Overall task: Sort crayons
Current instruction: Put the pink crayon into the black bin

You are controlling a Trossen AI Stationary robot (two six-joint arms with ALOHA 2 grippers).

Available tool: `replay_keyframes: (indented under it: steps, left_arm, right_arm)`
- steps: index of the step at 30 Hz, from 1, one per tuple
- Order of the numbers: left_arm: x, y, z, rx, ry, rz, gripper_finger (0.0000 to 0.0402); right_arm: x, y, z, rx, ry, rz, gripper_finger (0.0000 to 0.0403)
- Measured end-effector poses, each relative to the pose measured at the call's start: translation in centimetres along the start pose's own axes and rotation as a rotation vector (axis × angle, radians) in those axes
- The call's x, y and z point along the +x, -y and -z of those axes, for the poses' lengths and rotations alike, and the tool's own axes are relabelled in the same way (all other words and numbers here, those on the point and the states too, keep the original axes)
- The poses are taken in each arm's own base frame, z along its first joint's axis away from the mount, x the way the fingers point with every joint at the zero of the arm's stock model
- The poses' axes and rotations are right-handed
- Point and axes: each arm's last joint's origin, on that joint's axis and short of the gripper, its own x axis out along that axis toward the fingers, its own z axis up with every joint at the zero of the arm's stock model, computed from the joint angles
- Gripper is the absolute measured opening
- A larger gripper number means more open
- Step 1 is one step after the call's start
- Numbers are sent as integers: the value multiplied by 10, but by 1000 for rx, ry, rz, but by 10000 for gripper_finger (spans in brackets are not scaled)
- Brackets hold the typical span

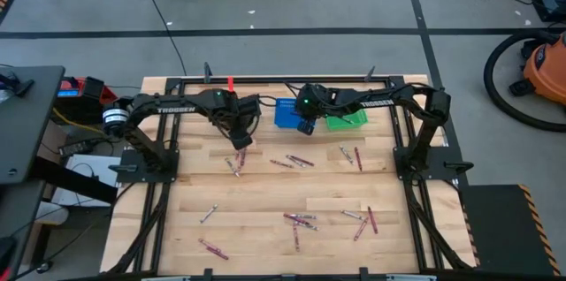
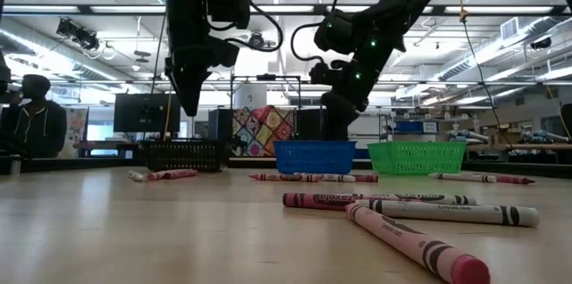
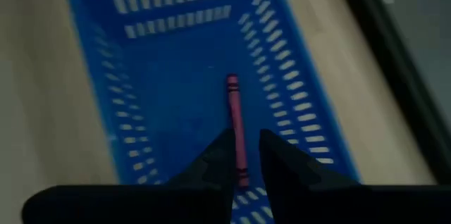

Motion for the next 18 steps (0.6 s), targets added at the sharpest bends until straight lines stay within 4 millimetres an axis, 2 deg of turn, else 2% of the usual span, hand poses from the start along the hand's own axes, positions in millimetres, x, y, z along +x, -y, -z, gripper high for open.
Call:
replay_keyframes:
  steps: [5,14,18]
  left_arm:
    - [2,-7,-1,-53,-4,-5,125]
    - [34,-2,21,-163,-73,-9,125]
    - [38,4,24,-206,-73,10,125]
  right_arm:
    - [-7,-4,-3,-20,12,110,75]
    - [-28,-15,-10,-35,76,89,76]
    - [-31,-17,-11,-42,86,85,75]
